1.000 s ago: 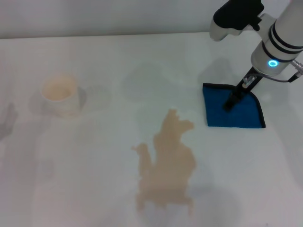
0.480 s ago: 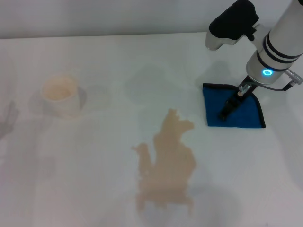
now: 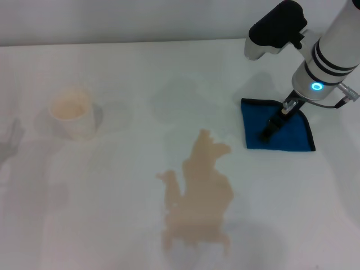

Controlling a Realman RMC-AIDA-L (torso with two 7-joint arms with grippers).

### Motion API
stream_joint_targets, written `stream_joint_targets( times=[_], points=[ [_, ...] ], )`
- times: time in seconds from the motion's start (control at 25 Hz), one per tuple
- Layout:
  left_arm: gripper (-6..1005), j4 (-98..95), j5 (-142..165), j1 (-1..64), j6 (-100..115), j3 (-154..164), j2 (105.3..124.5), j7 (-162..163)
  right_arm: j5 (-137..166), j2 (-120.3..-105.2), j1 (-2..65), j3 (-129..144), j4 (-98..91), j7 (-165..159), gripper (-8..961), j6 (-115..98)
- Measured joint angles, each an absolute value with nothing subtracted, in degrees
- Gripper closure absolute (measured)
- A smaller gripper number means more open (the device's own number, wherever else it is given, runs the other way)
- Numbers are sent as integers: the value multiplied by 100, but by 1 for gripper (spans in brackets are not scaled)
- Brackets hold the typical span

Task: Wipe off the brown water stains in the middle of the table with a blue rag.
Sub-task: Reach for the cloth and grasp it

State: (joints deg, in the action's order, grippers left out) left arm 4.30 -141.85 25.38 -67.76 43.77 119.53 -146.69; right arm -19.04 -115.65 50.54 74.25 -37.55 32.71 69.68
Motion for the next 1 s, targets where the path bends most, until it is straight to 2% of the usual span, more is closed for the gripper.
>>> stream_joint_targets(
  times=[1.0],
  points=[
    [107,404,-14186,2543,-6776,4377,11950,-14669,-1921,-11543,5131,7388,-3577,3270,277,7252]
  ],
)
